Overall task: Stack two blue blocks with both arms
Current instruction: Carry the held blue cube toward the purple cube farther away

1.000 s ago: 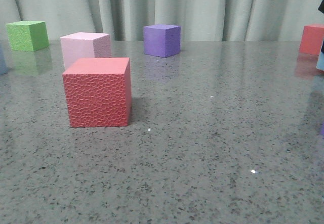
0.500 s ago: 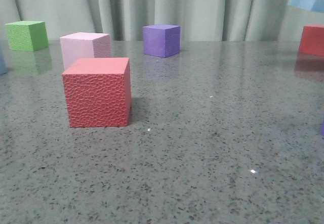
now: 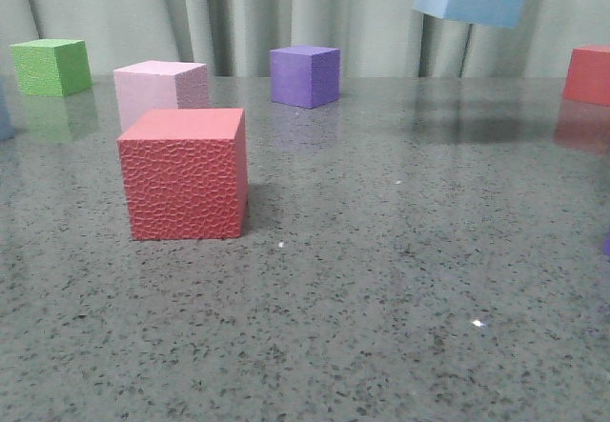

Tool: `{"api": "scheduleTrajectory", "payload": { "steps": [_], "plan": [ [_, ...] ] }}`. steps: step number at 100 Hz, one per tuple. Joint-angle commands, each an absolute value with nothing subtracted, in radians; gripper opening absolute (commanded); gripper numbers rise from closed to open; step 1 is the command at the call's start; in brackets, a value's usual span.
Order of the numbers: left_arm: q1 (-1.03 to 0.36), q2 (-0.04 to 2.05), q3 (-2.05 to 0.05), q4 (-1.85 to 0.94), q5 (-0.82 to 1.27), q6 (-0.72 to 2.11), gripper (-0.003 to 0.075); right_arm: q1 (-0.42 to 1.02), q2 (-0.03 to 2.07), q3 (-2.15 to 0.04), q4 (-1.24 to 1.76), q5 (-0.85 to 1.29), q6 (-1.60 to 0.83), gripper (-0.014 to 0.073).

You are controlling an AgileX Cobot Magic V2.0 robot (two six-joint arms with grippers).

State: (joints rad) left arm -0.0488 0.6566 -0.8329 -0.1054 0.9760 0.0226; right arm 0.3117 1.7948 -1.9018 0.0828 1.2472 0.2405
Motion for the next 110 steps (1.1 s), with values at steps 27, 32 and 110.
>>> {"api": "scheduleTrajectory", "payload": {
  "steps": [27, 32, 110],
  "plan": [
    [-0.047, 0.663, -0.868, -0.116, 0.917, 0.013, 0.0618, 0.425, 1.815, -1.934, 0.033, 1.156, 0.444, 0.0379],
    [-0.047, 0.663, -0.868, -0.116, 0.917, 0.013, 0.0618, 0.435, 1.828, -1.934, 0.032, 1.146, 0.456, 0.0379],
    [-0.047, 0.663, -0.868, -0.116, 0.917, 0.013, 0.0618, 0.451, 1.934, -1.941, 0.033, 1.013, 0.522, 0.0379]
  ]
}}
